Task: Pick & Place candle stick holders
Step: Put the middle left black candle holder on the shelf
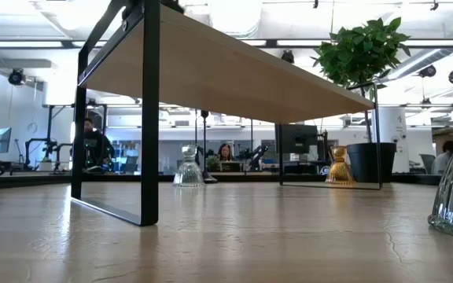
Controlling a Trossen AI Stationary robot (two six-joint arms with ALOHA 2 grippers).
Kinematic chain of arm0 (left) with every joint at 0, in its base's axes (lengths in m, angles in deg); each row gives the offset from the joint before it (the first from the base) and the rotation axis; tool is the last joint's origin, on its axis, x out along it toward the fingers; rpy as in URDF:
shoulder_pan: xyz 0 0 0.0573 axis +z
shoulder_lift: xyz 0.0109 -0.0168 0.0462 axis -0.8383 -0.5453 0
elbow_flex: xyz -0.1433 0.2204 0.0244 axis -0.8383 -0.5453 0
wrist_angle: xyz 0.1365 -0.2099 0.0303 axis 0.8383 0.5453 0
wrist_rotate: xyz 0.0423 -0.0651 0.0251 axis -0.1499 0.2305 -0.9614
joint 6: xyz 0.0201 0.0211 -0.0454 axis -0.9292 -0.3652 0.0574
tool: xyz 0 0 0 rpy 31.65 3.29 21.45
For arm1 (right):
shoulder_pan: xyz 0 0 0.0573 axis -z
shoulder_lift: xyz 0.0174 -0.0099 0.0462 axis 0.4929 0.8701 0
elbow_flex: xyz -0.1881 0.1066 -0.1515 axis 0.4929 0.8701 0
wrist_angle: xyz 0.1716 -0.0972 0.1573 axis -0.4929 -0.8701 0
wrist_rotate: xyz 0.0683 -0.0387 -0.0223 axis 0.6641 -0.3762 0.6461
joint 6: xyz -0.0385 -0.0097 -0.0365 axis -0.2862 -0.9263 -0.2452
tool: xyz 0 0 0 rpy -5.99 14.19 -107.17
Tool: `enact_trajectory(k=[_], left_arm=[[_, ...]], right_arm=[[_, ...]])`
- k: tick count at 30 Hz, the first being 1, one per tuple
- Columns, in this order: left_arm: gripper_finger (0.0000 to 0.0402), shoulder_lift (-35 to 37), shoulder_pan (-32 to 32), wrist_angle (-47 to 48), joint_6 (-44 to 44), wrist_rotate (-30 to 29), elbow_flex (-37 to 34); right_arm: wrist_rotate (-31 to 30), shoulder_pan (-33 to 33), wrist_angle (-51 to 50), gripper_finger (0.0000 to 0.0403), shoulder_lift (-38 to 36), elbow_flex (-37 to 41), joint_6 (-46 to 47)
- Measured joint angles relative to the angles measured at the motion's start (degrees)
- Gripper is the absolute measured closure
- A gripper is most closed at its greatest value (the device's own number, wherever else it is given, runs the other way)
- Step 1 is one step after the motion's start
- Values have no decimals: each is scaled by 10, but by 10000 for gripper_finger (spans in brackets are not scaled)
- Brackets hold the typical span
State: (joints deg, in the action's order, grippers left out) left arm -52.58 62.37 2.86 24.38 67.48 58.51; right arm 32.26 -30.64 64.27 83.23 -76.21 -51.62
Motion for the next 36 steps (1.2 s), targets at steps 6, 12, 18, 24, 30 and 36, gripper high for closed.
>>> enact_trajectory(k=[6, 12, 18, 24, 30, 36], left_arm=[[385, -70, 0, 4, -25, 45, 52], [385, -77, 0, -13, -43, 72, 76], [385, -76, 0, -60, -35, 71, 61], [385, -77, 0, -180, 3, 20, 13], [385, -76, -2, -177, 43, -31, 6], [385, -76, -7, -125, 41, -24, 6]], right_arm=[[0, 0, 0, 394, 3, 0, 0], [0, 0, -2, 394, 3, 0, -1], [0, 0, -2, 394, 4, 0, -14], [13, 0, -2, 394, 5, 0, 8], [94, 0, -2, 394, -1, 0, 63], [109, 0, -72, 394, 3, 0, 63]])
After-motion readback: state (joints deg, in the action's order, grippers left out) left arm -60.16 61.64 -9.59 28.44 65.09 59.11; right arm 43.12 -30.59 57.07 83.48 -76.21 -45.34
